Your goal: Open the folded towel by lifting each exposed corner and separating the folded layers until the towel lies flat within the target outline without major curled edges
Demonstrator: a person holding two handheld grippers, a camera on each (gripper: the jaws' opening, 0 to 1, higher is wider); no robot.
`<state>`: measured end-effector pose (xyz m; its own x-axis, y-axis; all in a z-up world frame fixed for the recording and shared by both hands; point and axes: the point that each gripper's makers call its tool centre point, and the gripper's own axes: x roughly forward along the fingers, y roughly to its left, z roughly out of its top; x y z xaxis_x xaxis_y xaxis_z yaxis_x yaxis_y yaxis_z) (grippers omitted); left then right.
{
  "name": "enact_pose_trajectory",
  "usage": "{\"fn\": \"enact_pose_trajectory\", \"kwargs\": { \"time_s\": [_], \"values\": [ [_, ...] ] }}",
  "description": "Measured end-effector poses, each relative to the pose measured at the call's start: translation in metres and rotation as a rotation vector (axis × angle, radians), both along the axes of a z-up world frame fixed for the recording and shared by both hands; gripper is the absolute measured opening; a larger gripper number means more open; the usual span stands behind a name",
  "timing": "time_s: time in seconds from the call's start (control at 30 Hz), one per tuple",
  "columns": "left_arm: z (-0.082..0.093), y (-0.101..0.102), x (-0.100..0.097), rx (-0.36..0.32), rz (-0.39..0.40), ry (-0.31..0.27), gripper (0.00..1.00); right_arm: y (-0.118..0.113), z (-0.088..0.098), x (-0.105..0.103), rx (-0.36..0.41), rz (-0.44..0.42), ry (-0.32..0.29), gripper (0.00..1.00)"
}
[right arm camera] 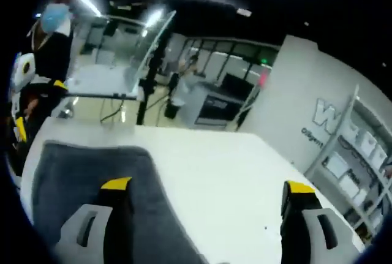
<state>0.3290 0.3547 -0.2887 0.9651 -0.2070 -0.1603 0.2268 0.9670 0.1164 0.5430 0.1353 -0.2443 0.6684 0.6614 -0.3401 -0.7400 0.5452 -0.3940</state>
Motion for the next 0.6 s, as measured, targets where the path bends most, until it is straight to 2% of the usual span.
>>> {"fn": "enact_pose_trajectory", "kwargs": {
  "time_s": [0.07, 0.2, 0.37, 0.43, 0.53, 0.6],
  "values": [
    [0.008, -0.001, 0.006, -0.007, -0.003, 0.0, 0.96, -0.027, 0.008, -0.007, 0.02, -0.024, -0.008, 1.0],
    [0.022, -0.008, 0.021, -0.02, -0.03, -0.004, 0.95, -0.107, 0.017, -0.018, 0.024, -0.124, -0.039, 1.0],
    [0.025, -0.02, 0.046, -0.009, -0.077, 0.027, 0.95, -0.186, 0.01, -0.03, 0.04, -0.206, -0.029, 1.0],
    [0.028, -0.026, 0.056, -0.003, -0.094, 0.028, 0.94, -0.221, 0.008, -0.033, 0.059, -0.26, -0.011, 1.0],
    [0.031, -0.032, 0.071, -0.004, -0.115, 0.036, 0.94, -0.267, 0.004, -0.04, 0.083, -0.332, -0.014, 1.0],
    [0.029, -0.037, 0.08, -0.01, -0.132, 0.054, 0.94, -0.288, 0.002, -0.043, 0.094, -0.364, -0.008, 1.0]
  ]
}}
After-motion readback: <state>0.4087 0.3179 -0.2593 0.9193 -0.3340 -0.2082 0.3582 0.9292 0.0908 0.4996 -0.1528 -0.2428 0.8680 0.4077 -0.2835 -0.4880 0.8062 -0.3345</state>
